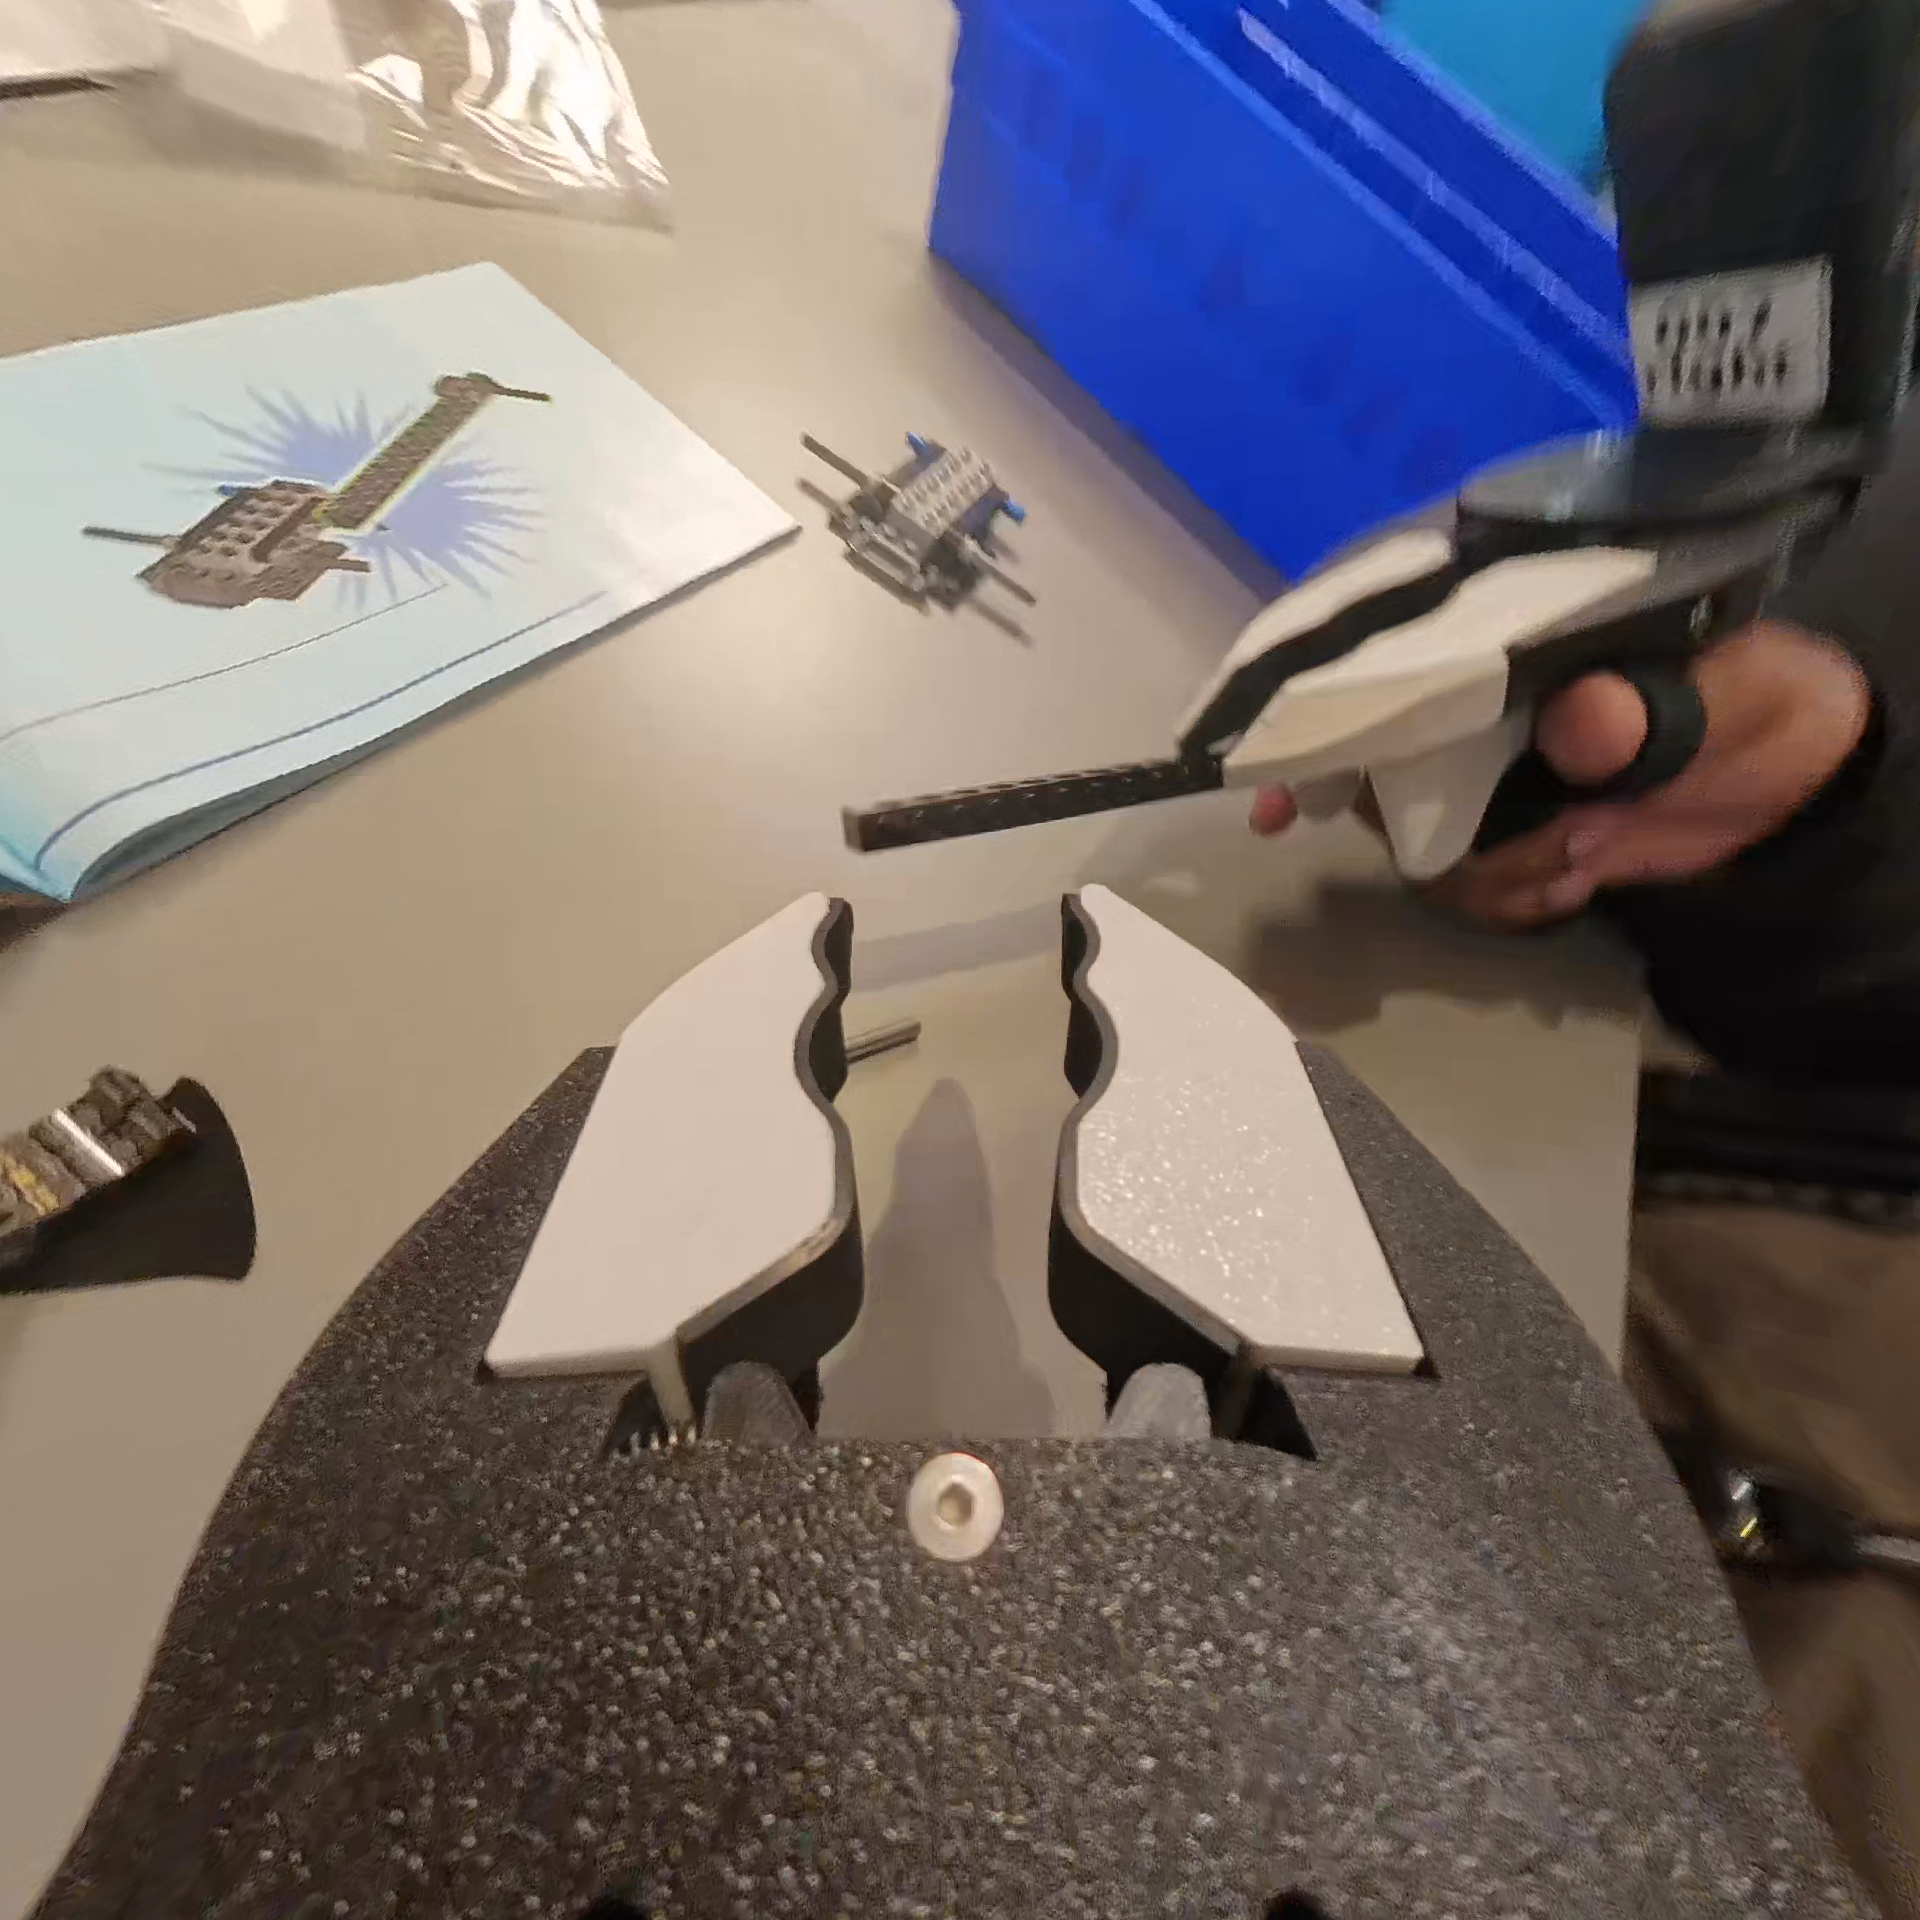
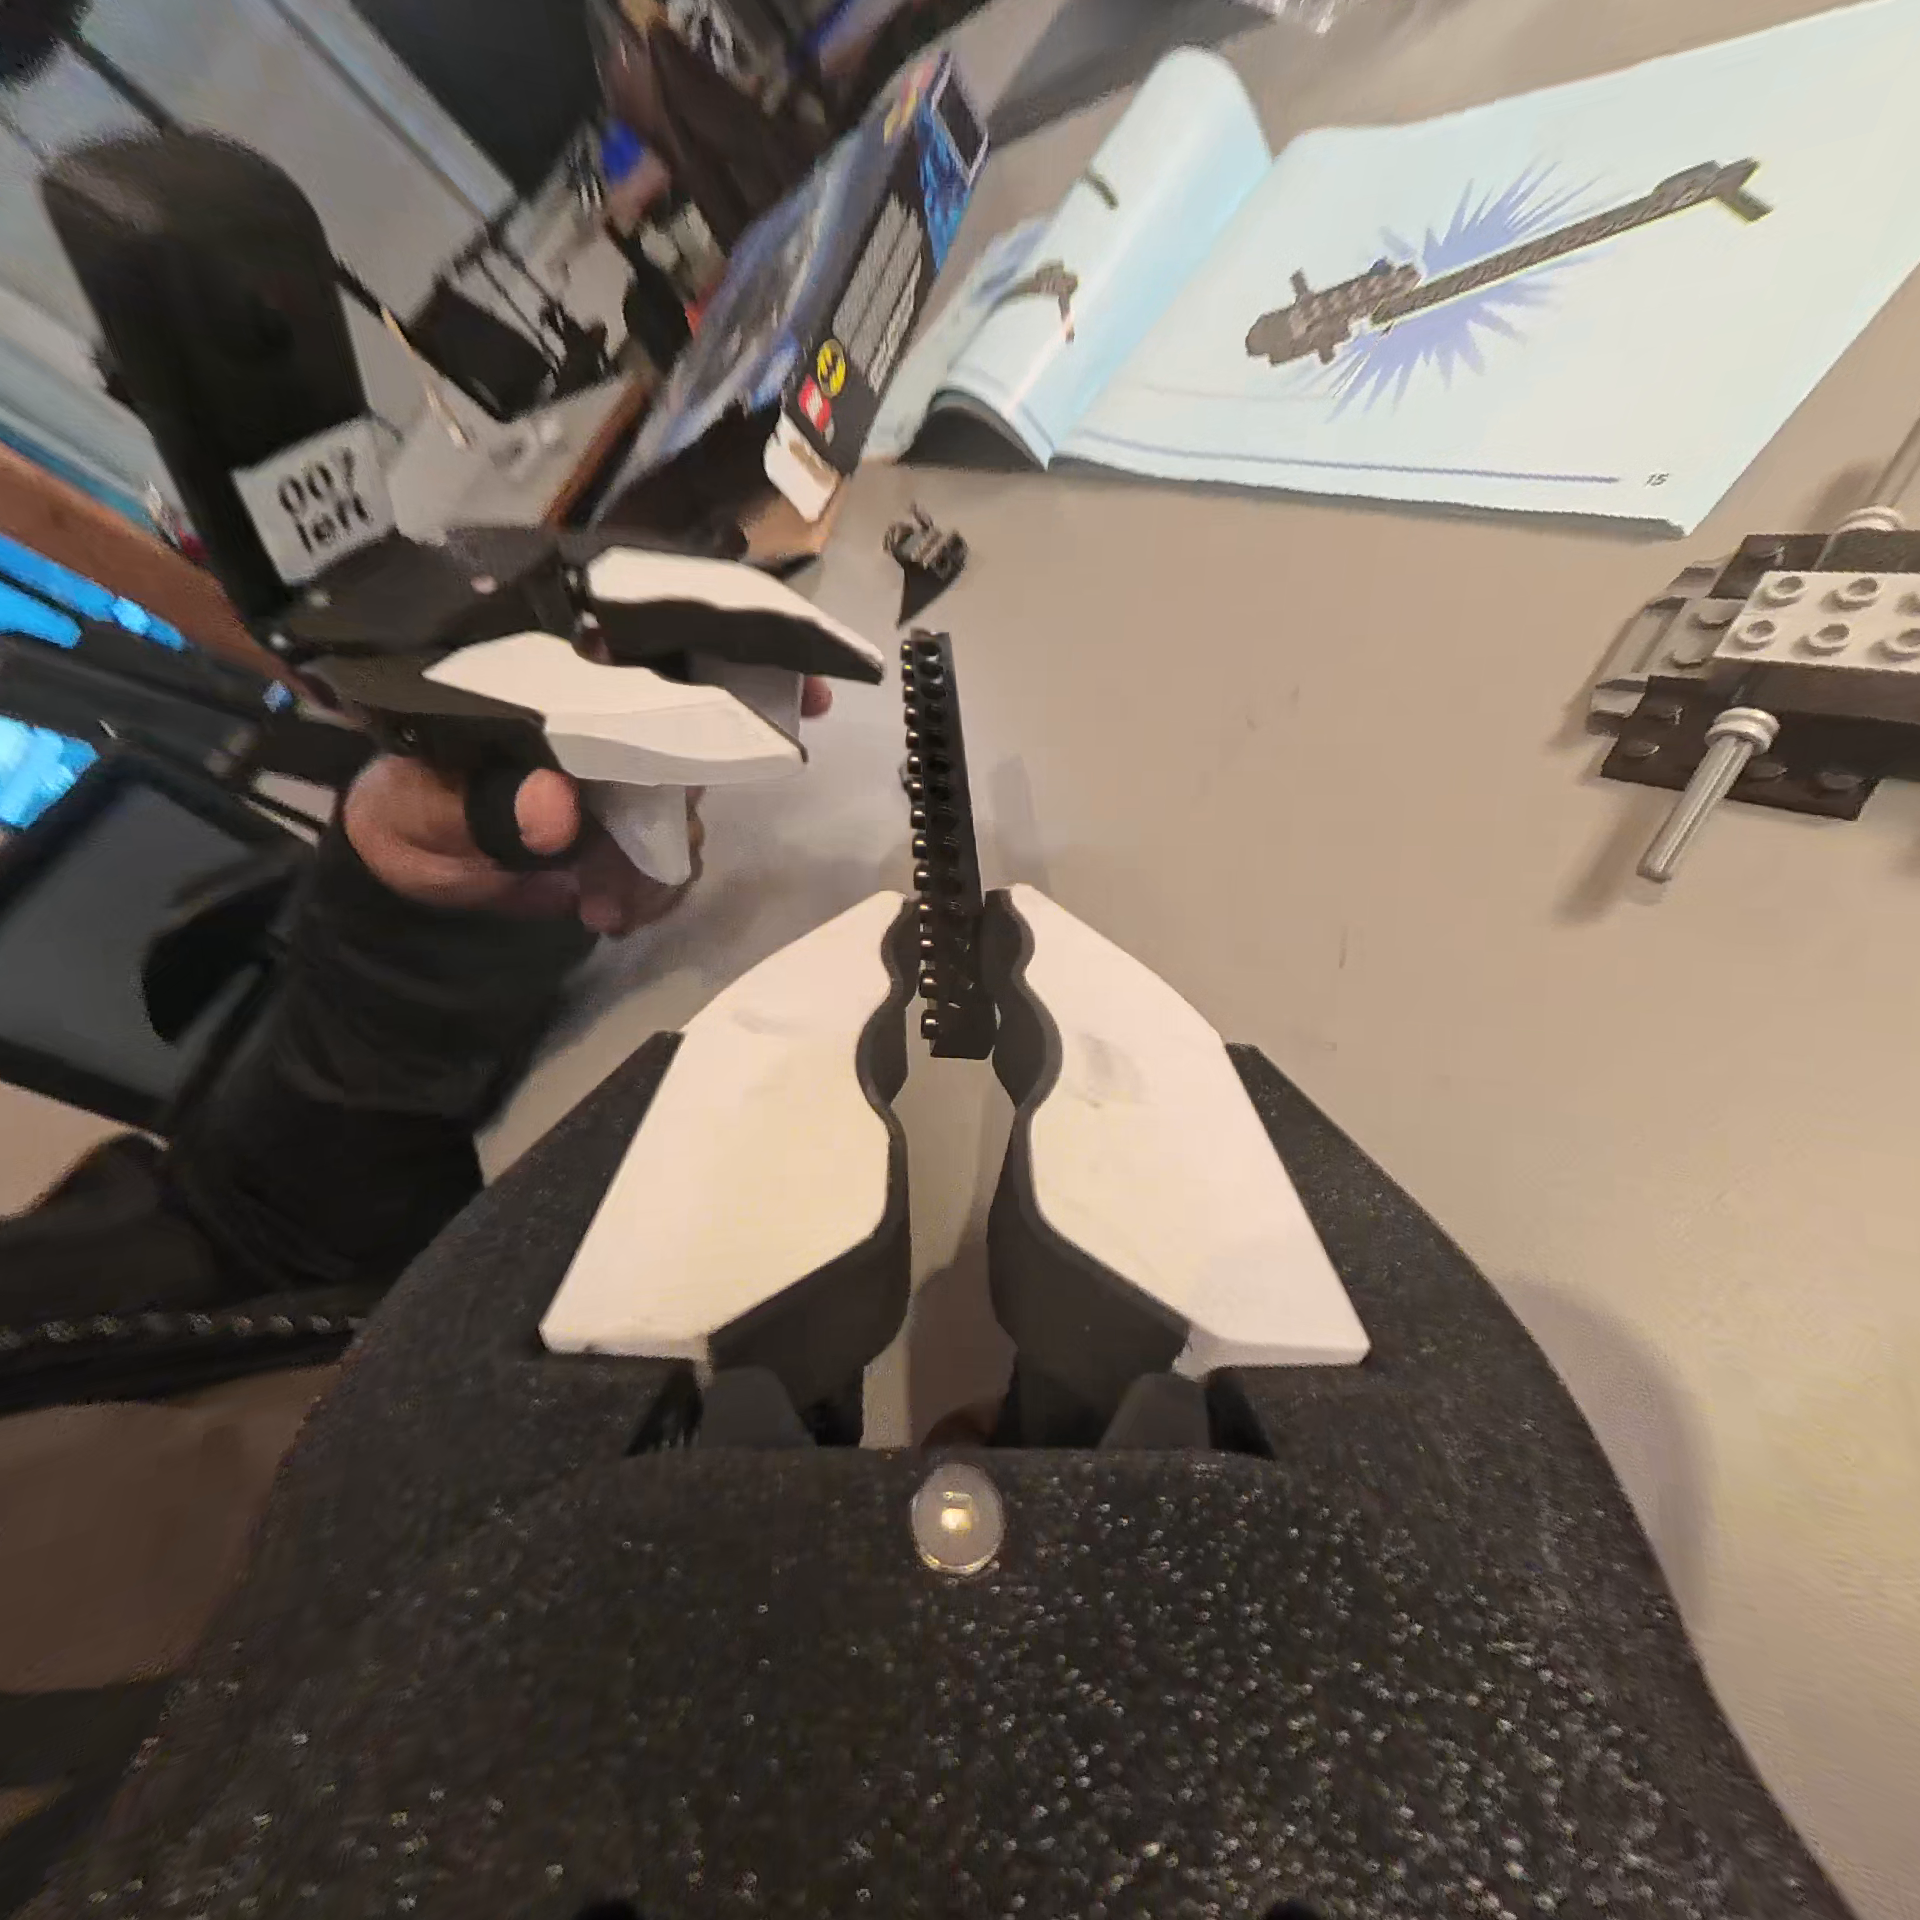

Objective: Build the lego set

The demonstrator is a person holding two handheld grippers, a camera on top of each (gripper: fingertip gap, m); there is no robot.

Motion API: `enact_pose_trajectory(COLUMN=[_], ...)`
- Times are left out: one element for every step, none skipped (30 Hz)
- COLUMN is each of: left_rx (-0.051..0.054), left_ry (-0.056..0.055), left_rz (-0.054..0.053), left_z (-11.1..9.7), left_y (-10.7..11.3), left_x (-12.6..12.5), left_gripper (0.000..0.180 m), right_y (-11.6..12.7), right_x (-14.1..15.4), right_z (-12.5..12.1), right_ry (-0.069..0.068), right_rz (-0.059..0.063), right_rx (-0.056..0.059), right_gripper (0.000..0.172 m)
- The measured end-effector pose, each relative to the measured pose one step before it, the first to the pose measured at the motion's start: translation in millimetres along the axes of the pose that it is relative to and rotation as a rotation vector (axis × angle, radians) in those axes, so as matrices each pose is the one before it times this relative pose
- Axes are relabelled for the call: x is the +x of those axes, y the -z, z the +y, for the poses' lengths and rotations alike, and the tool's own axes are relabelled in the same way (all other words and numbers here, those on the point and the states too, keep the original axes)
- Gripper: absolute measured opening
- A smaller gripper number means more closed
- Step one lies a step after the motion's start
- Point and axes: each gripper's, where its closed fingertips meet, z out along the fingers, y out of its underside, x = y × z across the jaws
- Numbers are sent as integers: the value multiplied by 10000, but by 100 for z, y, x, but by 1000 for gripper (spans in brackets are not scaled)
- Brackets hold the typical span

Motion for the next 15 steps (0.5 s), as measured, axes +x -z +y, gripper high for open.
enact_pose_trajectory(left_rx=[313, 236, 198, 166, 127, 53, 105, 194, 184, 229, 207, 130, 26, 67, 148], left_ry=[640, 622, 614, 632, 567, 491, 406, 316, 276, 143, 28, -101, -218, -254, -291], left_rz=[-25, 206, 346, 402, 361, 220, 183, 298, 169, 122, 79, -13, 72, 128, 76], left_z=[-409, -247, -123, -37, 46, 151, 29, -137, -203, -290, -291, -221, -80, -126, -242], left_y=[143, 11, -104, -196, -264, -321, -278, -159, -73, 35, 121, 156, 103, 82, 106], left_x=[-135, 150, 352, 420, 369, 156, 126, 328, 161, 105, 76, -18, 162, 337, 352], left_gripper=[38, 38, 38, 40, 41, 43, 47, 48, 47, 41, 31, 20, 18, 17, 15], right_y=[109, 62, 2, -74, -137, -188, -214, -238, -253, -249, -252, -184, -121, -33, 56], right_x=[-128, -141, -182, -239, -313, -391, -410, -478, -493, -433, -357, -228, -95, -62, 19], right_z=[-297, -260, -201, -123, -63, -5, 117, 202, 276, 357, 396, 319, 211, 110, 22], right_ry=[-258, -197, -132, -55, 41, 123, 187, 260, 307, 312, 304, 286, 265, 296, 385], right_rz=[-60, -41, -24, -5, 3, 4, 20, 2, -9, 16, 30, 75, 117, 104, 148], right_rx=[363, 325, 280, 230, 194, 152, 75, 22, -12, -81, -115, -97, -82, -90, -99], right_gripper=[12, 12, 12, 12, 12, 12, 12, 12, 12, 12, 12, 12, 12, 12, 12])
